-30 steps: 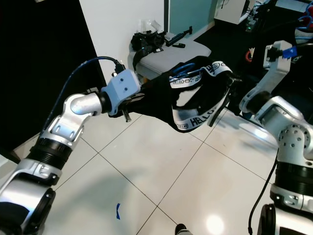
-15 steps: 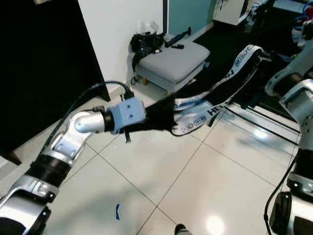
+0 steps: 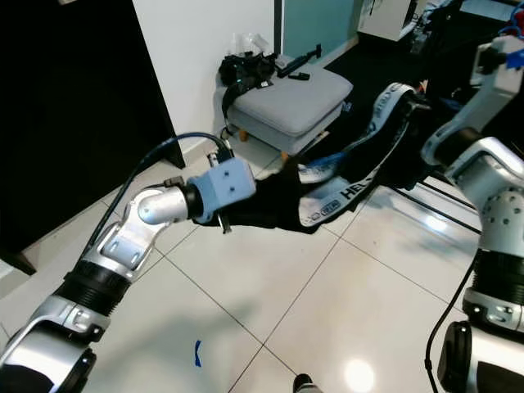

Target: Hang hanger

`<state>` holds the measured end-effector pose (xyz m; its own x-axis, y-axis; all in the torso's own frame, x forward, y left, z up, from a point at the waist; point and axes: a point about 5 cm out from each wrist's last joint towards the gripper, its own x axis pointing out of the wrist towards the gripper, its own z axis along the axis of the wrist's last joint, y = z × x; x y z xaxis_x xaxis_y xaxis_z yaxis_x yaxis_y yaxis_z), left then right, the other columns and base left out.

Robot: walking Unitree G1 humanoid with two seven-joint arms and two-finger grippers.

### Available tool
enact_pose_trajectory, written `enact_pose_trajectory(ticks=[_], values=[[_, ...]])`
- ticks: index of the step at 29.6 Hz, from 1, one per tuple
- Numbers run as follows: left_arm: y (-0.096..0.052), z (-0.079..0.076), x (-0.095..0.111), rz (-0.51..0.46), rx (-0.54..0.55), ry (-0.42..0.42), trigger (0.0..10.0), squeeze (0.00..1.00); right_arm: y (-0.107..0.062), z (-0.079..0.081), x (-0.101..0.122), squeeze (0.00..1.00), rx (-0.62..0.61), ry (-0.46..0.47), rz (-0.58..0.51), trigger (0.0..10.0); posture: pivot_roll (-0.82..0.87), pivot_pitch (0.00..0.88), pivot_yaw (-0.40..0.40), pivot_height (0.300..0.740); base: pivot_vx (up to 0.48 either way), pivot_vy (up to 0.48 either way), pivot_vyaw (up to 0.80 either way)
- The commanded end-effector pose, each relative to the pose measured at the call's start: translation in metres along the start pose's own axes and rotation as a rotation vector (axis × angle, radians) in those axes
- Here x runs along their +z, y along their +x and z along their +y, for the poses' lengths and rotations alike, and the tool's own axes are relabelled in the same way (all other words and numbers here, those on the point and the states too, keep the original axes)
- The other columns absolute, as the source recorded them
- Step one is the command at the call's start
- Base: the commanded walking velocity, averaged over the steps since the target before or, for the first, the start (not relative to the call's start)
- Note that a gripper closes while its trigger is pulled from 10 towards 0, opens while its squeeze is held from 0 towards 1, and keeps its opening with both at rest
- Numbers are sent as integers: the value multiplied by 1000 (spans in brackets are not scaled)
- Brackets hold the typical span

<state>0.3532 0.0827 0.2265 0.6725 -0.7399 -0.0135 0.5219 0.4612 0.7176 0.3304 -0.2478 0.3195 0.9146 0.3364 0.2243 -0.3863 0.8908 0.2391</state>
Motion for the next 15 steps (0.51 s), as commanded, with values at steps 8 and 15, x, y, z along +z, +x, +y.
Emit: enact_pose_trajectory(ticks=[8, 15], values=[[0, 16, -10, 94, 132, -112, 10000, 0, 2, 7, -3, 0, 34, 7, 10, 0, -26, 168, -3, 740, 0, 0, 0], [0, 21, -11, 105, 174, -171, 10000, 0, -1, 24, -28, 0, 136, 8, 141, 1725, -28, 171, -1, 740, 0, 0, 0]])
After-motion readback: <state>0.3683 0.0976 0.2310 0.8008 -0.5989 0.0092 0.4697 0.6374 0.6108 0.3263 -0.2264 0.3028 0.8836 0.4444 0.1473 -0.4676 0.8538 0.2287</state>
